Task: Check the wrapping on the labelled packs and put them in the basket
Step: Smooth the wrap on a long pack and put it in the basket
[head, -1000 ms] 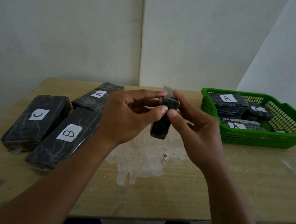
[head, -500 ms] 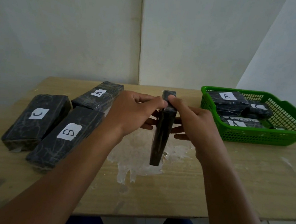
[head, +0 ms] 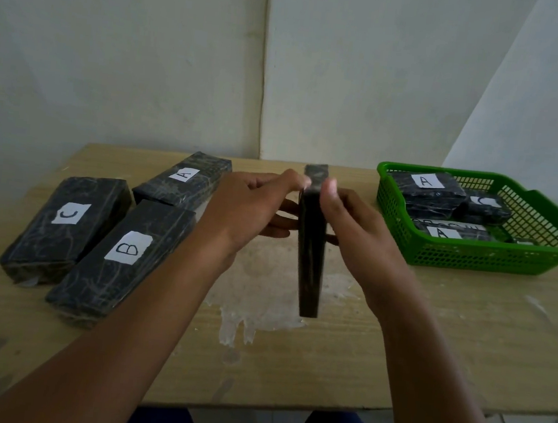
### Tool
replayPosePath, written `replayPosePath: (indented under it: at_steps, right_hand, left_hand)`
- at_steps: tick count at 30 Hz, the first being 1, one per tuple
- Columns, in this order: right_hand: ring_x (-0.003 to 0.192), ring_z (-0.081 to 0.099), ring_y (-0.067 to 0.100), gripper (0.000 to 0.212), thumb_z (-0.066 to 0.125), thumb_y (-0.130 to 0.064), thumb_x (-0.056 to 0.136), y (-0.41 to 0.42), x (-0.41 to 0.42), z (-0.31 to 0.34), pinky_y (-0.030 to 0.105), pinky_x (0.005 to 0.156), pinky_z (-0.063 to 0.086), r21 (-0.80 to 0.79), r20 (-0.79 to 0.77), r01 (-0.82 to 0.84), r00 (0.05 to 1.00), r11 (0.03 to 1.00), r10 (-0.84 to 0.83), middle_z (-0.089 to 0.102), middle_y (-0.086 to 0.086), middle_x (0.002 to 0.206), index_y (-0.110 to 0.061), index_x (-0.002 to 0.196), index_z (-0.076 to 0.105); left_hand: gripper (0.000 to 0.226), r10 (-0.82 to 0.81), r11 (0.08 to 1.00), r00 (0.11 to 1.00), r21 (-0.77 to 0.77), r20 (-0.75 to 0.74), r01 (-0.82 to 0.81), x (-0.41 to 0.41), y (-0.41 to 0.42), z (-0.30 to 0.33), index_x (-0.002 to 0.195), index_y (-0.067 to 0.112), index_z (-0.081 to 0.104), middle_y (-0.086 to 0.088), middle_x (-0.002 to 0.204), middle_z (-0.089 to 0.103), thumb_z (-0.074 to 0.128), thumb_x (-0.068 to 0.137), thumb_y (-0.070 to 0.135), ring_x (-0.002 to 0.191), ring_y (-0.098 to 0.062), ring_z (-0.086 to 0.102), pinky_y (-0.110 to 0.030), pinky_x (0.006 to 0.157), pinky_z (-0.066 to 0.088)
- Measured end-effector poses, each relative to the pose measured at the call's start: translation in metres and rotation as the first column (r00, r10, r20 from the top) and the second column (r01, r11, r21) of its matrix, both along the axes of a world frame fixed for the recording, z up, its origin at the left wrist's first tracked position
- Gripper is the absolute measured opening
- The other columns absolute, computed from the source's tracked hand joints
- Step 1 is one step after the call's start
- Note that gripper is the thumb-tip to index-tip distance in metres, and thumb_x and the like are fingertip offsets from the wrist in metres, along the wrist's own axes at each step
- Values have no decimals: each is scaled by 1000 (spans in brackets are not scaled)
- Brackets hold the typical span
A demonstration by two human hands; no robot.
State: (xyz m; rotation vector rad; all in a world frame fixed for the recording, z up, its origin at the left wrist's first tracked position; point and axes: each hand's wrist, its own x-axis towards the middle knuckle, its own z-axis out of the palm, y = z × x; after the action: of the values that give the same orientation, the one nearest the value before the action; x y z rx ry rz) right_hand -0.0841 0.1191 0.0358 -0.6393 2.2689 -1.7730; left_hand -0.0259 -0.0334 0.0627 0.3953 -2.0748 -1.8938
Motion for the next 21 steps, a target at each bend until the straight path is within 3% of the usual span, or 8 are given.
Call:
replayPosePath:
  at_steps: [3,7,11,14,16,21]
  right_hand:
    - [124,67,8,78,70,-83,74,7,-3,-5,45,105,55,-39,-29,-24,999,999,23,74,-12,128,-36,136,66]
    - [114,74,12,71,83,-61,74,14,-4,-2,44,100,61,-167,-44,-24,999,986,17,78,-6,124,-24,133,70]
    - [106,78,18,66,82,-35,78,19,-3,-2,39,85,66,-258,-84,-98,993,961,79,77,1,125,-17,139,64]
    - [117,74,18,71,92,-22,76,21,-7,-6,38,92,64,-281,-137,-142,985,949,107,74,2,130,-17,140,61]
    - [126,69,20,77,89,-21,73,23,-11,-9,40,98,61,-295,-176,-172,977,940,123,70,4,136,-12,143,57]
    - [126,69,28,83,85,-24,71,25,-13,-9,45,99,60,-332,-198,-226,966,916,167,66,8,141,-11,146,53]
  left_hand:
    - [25,-26,999,1000,-40,-16,25,-2,-9,-1,101,26,83,-1,90,83,67,96,45,83,-14,80,-30,77,65]
    - [43,-180,976,980,-143,-86,167,-2,-21,-10,115,25,79,4,115,80,71,85,54,111,-12,75,-42,100,58]
    - [62,-299,935,936,-252,-188,249,-1,-25,-17,129,23,63,8,129,73,81,72,38,118,-11,72,-32,96,59]
    - [74,-339,920,903,-295,-264,259,-1,-23,-20,141,19,55,3,137,68,84,73,26,123,-18,69,-35,96,60]
    - [78,-363,909,885,-321,-291,267,-1,-21,-22,145,17,53,-1,143,63,86,75,21,128,-22,66,-43,101,59]
    - [77,-382,895,865,-364,-326,258,-2,-21,-21,145,17,51,-1,145,60,87,77,20,133,-22,63,-44,105,57]
